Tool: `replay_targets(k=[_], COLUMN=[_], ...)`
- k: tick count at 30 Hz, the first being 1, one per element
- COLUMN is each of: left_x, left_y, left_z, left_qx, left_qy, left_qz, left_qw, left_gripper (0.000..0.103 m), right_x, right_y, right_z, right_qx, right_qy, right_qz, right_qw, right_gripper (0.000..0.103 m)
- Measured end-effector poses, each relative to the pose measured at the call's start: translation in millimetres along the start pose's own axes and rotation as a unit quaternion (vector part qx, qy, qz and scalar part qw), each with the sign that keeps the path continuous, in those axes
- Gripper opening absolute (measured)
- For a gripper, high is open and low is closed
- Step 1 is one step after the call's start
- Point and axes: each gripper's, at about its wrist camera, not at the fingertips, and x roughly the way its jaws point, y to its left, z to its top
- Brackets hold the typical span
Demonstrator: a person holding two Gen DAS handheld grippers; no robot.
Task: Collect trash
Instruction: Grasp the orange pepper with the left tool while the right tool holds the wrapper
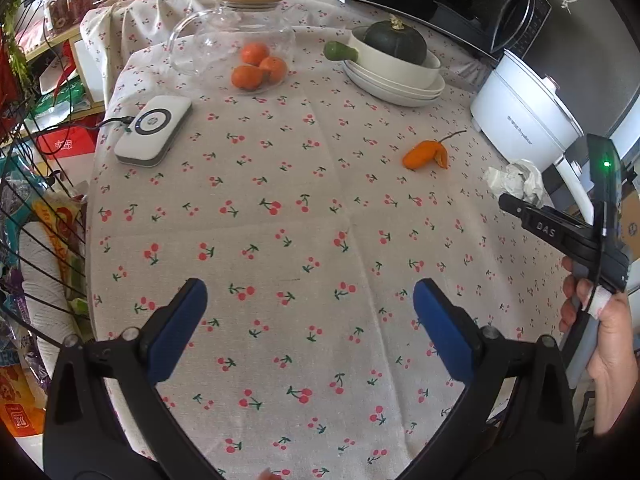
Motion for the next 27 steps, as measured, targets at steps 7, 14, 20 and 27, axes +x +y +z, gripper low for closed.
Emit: replay_targets(k=[7,14,20,27], left_x=[19,79,135,154], left_y=[-47,-112,-132,-134], left_z=[8,59,96,104], left_qx=[0.057,0.181,0.231,0.229], left_qy=[-0.019,-0.027,-0.028,-0.04], left_qz=[-0.009,-0.013,-0.003,-0.053], left_qw=[0.9981,0.9831,0.9727,0.9711], left_gripper=[0.102,0.102,0.083,0.053], right_x=[-48,-68,-56,-26], right_y=[-50,-87,-97,-111], right_z=[-49,-66,-64,-66], right_qx=[0.007,0.017,0.006,0.009], right_qy=[-0.002,-0.014,-0.025,-0.01], right_qz=[0.006,0.017,0.045,0.051], right_qw=[1.0,1.0,0.999,0.999], right_gripper=[0.033,0.034,0.034,0.034])
